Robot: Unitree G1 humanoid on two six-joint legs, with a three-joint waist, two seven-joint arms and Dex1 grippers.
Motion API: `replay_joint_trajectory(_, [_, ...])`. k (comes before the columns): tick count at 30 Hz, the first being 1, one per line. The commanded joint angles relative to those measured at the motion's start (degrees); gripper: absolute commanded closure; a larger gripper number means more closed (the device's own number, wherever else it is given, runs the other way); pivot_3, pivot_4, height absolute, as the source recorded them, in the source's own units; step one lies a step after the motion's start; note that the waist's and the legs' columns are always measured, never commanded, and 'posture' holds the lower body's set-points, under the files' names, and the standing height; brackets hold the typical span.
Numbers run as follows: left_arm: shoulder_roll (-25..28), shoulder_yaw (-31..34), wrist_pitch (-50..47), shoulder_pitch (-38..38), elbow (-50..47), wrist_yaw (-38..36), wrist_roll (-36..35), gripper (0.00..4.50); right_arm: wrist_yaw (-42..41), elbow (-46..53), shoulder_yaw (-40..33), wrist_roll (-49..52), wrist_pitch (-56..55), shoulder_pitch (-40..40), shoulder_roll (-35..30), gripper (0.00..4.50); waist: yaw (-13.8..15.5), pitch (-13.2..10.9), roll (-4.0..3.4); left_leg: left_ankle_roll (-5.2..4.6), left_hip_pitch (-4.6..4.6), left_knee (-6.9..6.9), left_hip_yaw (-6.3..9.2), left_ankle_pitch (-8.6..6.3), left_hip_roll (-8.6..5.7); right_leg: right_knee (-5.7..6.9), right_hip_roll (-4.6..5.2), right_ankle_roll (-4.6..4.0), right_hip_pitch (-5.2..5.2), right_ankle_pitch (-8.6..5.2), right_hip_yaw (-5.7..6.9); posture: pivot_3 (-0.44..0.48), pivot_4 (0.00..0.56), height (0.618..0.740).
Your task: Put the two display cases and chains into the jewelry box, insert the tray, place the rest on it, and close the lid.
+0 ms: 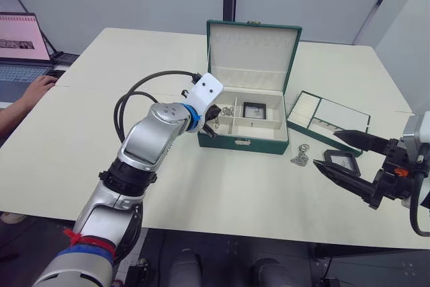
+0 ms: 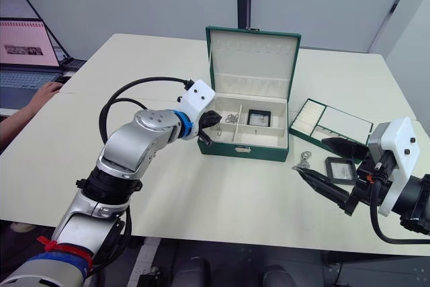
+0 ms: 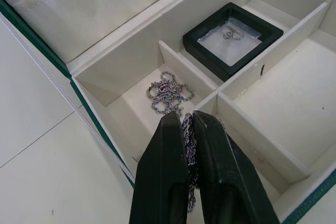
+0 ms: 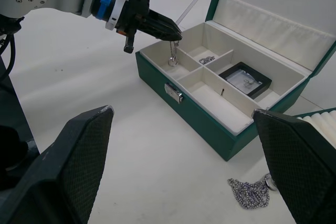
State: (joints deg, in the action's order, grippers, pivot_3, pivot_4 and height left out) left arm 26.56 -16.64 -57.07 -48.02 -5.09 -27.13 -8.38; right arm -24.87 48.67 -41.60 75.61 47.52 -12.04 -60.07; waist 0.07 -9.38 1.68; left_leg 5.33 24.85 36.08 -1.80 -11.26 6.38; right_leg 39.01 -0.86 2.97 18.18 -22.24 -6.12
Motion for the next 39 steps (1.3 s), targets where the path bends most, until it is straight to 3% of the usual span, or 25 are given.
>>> replay_joint_trajectory(1, [-0.18, 0.34, 0.28, -0.48, -1.72, -0.39, 0.80, 4.49, 0.05, 0.79, -2.53, 1.12, -0.51, 0.14, -0.70, 0.00, 0.01, 0.00, 0.00, 0.00, 0.00, 0.00, 0.00, 0.00, 0.00, 0.00, 0.00, 0.00, 0.00, 0.00, 0.00, 0.000, 0.150, 0.740])
replay_joint_trajectory(13, [-0.53, 0.61, -2.10, -0.01, -1.97, -2.78, -0.70, 4.49, 0.38, 0.86, -1.85, 0.81, -0.80, 0.60, -1.02, 0.00, -0.01, 0.00, 0.00, 0.00, 0.00, 0.00, 0.00, 0.00, 0.00, 0.00, 0.00, 0.00, 0.00, 0.00, 0.00, 0.000, 0.150, 0.740])
replay_joint_trajectory(27, [-0.91, 0.99, -2.01, -0.57, -1.55, -4.08, -0.65, 0.19, 0.36, 1.02, -1.11, 0.03, -0.95, 0.99, -0.87, 0.00, 0.00, 0.00, 0.00, 0.00, 0.00, 0.00, 0.00, 0.00, 0.00, 0.01, 0.00, 0.00, -0.01, 0.00, 0.01, 0.000, 0.150, 0.740])
replay_joint_trajectory(31, [-1.29, 2.24, -1.93, -0.30, -2.61, -4.55, -1.75, 0.04, 0.57, 1.02, -0.41, -0.23, -1.16, 1.33, -0.71, 0.00, 0.00, 0.00, 0.00, 0.00, 0.00, 0.00, 0.00, 0.00, 0.00, 0.01, 0.00, 0.00, -0.01, 0.00, 0.01, 0.000, 0.150, 0.740])
replay_joint_trajectory(35, [-1.03, 9.44, 2.55, 2.53, -6.45, -11.06, -9.37, 0.04, 0.69, 0.82, 1.64, -1.06, -1.31, 1.61, -0.01, 0.00, -0.12, 0.01, -0.01, 0.00, 0.00, 0.00, 0.00, 0.00, 0.01, 0.01, 0.00, 0.00, 0.00, 0.00, 0.01, 0.000, 0.150, 0.740])
replay_joint_trajectory(39, [5.72, 15.66, 8.40, 10.11, -9.74, -20.89, -15.12, 0.04, 2.25, 2.86, 7.08, -3.51, -2.27, 0.17, 3.54, 0.00, -0.35, 0.05, -0.09, 0.00, -0.03, -0.01, 0.01, 0.00, 0.07, 0.04, -0.04, 0.00, 0.00, 0.00, 0.04, 0.000, 0.150, 0.740])
